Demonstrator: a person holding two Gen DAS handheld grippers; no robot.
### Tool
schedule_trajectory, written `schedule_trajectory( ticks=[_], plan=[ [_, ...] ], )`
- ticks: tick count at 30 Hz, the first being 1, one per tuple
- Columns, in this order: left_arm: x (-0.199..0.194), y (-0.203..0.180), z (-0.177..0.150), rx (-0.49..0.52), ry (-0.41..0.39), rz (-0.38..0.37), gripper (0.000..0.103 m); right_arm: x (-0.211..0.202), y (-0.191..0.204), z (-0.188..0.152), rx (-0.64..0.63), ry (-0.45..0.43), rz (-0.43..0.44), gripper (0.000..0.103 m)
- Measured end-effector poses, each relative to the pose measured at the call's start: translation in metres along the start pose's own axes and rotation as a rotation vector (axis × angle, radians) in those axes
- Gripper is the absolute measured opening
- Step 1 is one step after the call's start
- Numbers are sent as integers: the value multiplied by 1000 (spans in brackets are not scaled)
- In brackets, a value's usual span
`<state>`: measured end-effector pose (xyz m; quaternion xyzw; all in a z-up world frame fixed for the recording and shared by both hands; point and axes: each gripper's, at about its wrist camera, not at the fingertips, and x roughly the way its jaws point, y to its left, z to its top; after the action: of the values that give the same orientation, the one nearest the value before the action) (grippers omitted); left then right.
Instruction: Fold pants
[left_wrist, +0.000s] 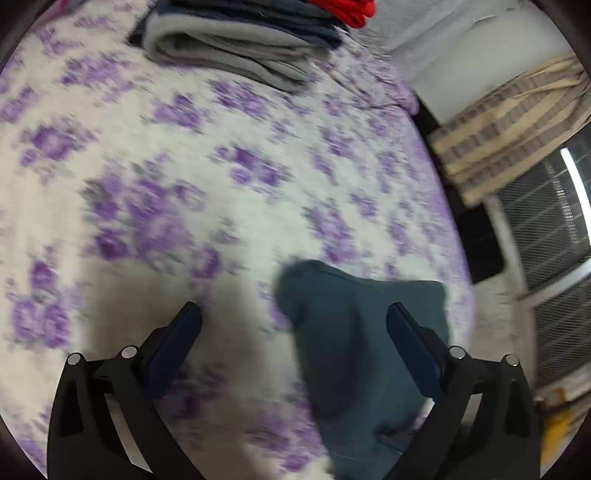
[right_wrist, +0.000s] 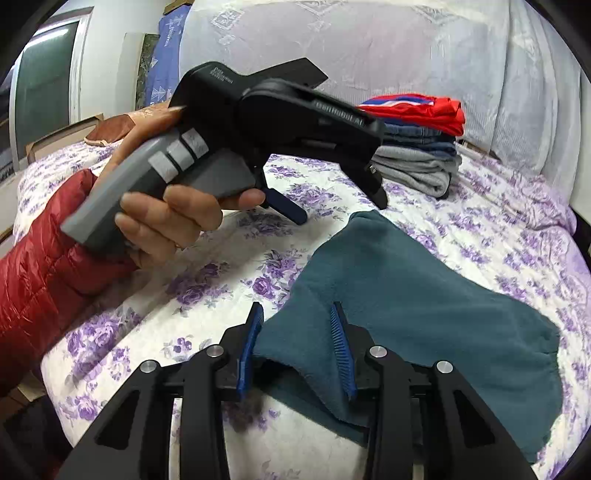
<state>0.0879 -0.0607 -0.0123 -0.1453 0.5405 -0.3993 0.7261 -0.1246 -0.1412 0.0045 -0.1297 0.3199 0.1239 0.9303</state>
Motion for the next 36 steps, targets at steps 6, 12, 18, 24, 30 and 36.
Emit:
schedule_trajectory(
  ticks=[6,12,18,24,30,36],
  plan=[
    [15,-4,-1,-24,64,-118,97,-2,5,-1,-30,-5,-12,49],
    [15,-18,-8,-26,80,-241,90,0,2,0,-10,5,4,55],
    [34,4,3,-107,123,-201,53,1,0,0,-1,5,5,56],
    [41,7,14,-93,110,-150,28,5,-1,1,3,35,-28,48],
    [37,-12,12,36,43,-18,18,0,9,1,-78,44,-72,26],
    [25,-46,4,234,-49,115,18,-15,5,1,-75,52,-59,21]
  ],
)
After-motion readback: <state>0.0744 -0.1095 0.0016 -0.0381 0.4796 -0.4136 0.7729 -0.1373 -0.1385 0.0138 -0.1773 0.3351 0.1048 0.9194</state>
